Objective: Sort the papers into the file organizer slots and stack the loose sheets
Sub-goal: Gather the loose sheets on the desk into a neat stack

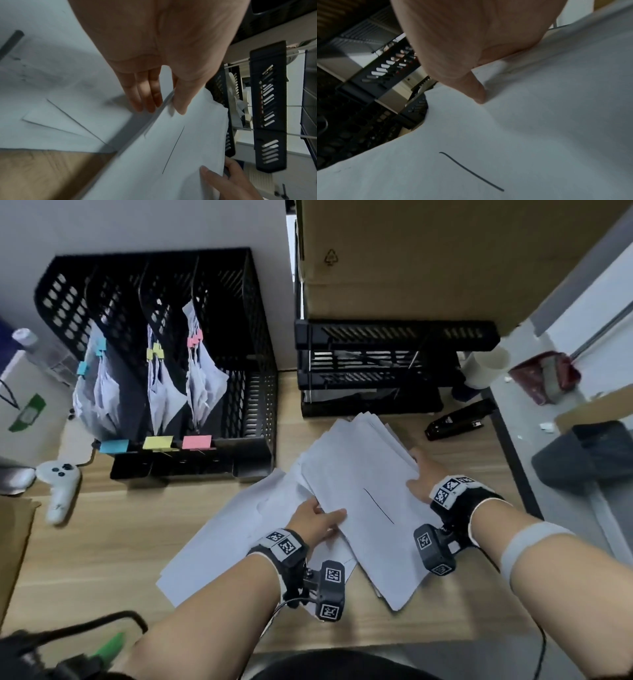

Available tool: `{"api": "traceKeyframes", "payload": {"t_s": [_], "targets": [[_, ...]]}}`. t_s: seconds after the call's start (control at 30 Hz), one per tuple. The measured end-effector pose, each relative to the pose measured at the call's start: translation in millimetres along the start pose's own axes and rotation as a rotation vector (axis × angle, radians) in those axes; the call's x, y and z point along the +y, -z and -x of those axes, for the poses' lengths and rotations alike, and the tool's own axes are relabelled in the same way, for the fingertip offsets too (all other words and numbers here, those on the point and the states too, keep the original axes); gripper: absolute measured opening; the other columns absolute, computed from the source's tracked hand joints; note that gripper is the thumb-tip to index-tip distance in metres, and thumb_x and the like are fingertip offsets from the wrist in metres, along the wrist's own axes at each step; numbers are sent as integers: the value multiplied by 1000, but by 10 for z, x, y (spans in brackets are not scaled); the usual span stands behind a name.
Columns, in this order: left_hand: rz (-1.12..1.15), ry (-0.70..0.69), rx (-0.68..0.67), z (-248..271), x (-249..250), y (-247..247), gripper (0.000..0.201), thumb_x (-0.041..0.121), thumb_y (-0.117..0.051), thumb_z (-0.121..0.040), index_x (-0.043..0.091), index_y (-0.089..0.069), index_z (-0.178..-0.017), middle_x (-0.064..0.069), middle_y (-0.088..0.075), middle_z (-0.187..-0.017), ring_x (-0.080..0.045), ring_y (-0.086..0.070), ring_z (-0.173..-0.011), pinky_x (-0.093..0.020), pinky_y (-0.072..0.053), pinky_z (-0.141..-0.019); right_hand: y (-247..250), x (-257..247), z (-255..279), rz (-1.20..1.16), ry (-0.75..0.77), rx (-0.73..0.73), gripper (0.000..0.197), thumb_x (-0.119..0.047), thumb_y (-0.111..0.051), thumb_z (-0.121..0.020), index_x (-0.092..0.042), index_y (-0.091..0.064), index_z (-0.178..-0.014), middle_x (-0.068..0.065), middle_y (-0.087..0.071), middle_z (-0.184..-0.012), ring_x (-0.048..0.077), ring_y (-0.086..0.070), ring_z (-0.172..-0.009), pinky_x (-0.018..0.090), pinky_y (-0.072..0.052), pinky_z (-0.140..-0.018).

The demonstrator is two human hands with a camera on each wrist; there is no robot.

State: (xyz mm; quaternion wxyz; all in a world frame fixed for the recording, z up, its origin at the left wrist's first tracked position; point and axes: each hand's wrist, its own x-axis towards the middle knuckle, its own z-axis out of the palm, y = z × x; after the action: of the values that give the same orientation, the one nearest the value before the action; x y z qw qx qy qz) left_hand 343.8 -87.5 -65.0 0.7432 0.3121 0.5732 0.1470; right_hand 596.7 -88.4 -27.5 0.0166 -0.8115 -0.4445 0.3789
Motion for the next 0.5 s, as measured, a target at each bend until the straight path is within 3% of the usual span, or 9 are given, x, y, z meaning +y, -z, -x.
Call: {"api": "traceKeyframes", "payload": {"t_s": [0.13, 0.2, 0.3, 0.4, 0.47, 0.5], "targets": [[47, -94, -60, 86, 241, -101, 35, -2, -54, -95, 16, -61, -124, -9, -76, -113, -28, -73, -96, -36, -60, -74, 116, 103, 328, -268, -19, 90, 61, -8, -56, -86, -17, -32, -141, 7, -55, -121, 29, -57, -101, 32, -44, -84], [25, -183, -98, 170, 465, -123, 31, 3, -54, -98, 18, -62, -124, -4, -76, -113, -25, -73, -98, -35, -59, -72, 198, 109, 505, -400, -25, 157, 51, -6, -55, -88, -14, -40, -136, 5, -54, -116, 25, -54, -100, 30, -39, -84], [20, -353, -159, 309, 885, -125, 22, 6, -57, -98, 12, -64, -118, -10, -74, -116, -29, -70, -106, -37, -60, -84, 342, -40, 777, -698, 7, 323, 46, 2, -56, -85, -10, -46, -129, 7, -59, -113, 27, -58, -99, 31, -43, -83], [-15, -521, -231, 499, 1294, -107, 33, 16, -64, -94, 7, -61, -126, -15, -69, -125, -34, -65, -117, -46, -52, -101, 434, -244, 1036, -951, 51, 502, 48, 1, -58, -81, -23, -47, -121, 3, -62, -110, 26, -61, -99, 36, -46, -89], [-65, -625, -289, 626, 1461, -74, 31, 22, -68, -90, 13, -68, -119, -13, -72, -121, -30, -67, -112, -45, -53, -99, 374, -335, 1191, -1066, 61, 592, 42, -5, -61, -77, -36, -52, -103, 2, -64, -108, 27, -61, -100, 41, -48, -91], [-93, -657, -313, 674, 1492, -50, 28, 26, -71, -87, 17, -71, -113, -10, -74, -117, -27, -68, -108, -44, -54, -97, 295, -369, 1254, -1106, 40, 619, 40, -8, -62, -74, -37, -53, -99, 2, -66, -105, 27, -62, -100, 43, -50, -91]]}}
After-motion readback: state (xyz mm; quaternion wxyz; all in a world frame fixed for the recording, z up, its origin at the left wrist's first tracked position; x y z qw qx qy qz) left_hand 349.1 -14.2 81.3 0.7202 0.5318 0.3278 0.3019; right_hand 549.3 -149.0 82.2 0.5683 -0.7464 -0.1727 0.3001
